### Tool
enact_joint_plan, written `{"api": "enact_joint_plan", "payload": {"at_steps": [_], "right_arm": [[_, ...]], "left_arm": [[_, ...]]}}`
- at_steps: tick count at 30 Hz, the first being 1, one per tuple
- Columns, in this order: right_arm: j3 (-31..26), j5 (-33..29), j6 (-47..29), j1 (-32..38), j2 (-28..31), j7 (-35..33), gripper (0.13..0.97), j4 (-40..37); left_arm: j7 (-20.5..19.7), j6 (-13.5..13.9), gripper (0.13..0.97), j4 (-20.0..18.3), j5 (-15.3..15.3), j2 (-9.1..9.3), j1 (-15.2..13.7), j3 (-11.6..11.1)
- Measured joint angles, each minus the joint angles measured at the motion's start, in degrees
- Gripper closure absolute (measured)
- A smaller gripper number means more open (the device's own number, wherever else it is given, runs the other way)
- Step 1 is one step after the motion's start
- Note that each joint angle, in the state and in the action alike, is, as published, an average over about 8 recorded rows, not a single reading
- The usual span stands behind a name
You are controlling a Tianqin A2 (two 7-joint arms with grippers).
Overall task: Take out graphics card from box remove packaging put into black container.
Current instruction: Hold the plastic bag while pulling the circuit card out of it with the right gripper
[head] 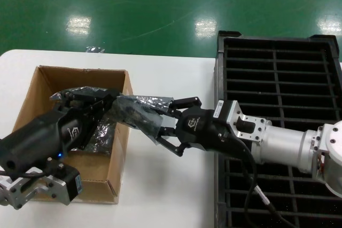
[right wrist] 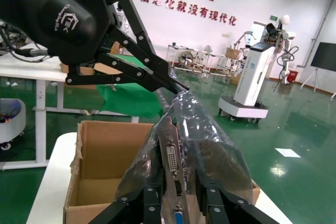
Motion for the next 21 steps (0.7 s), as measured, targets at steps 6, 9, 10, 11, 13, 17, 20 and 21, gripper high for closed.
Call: {"api": "enact_joint_plan", "payload": {"at_steps": [6, 9, 10, 11, 13, 17, 20, 21], "right_arm": [[0.3, 0.0, 0.5, 0.3, -1.2, -0.5, 0.824, -1.5], [0.5, 0.0, 0.9, 0.4, -1.7, -0.8, 0.843, -2.2], [0.5, -0.1, 1.0, 0.4, -1.9, -0.9, 0.853, -2.4], [0.6, -0.1, 1.1, 0.4, -2.1, -1.0, 0.863, -2.7], [0.7, -0.1, 1.4, 0.4, -2.5, -1.2, 0.882, -3.2], [1.0, -0.1, 2.0, 0.4, -3.0, -1.5, 0.902, -3.7], [1.2, -0.2, 2.2, 0.1, -2.7, -1.2, 0.905, -2.8], [1.2, -0.2, 2.1, -0.1, -2.4, -0.9, 0.905, -2.2]], "left_arm": [[0.0, 0.0, 0.958, 0.0, 0.0, 0.0, 0.0, 0.0], [0.0, 0.0, 0.958, 0.0, 0.0, 0.0, 0.0, 0.0], [0.0, 0.0, 0.958, 0.0, 0.0, 0.0, 0.0, 0.0], [0.0, 0.0, 0.958, 0.0, 0.0, 0.0, 0.0, 0.0], [0.0, 0.0, 0.958, 0.0, 0.0, 0.0, 0.0, 0.0], [0.0, 0.0, 0.958, 0.0, 0.0, 0.0, 0.0, 0.0], [0.0, 0.0, 0.958, 0.0, 0.0, 0.0, 0.0, 0.0], [0.0, 0.0, 0.958, 0.0, 0.0, 0.0, 0.0, 0.0]]}}
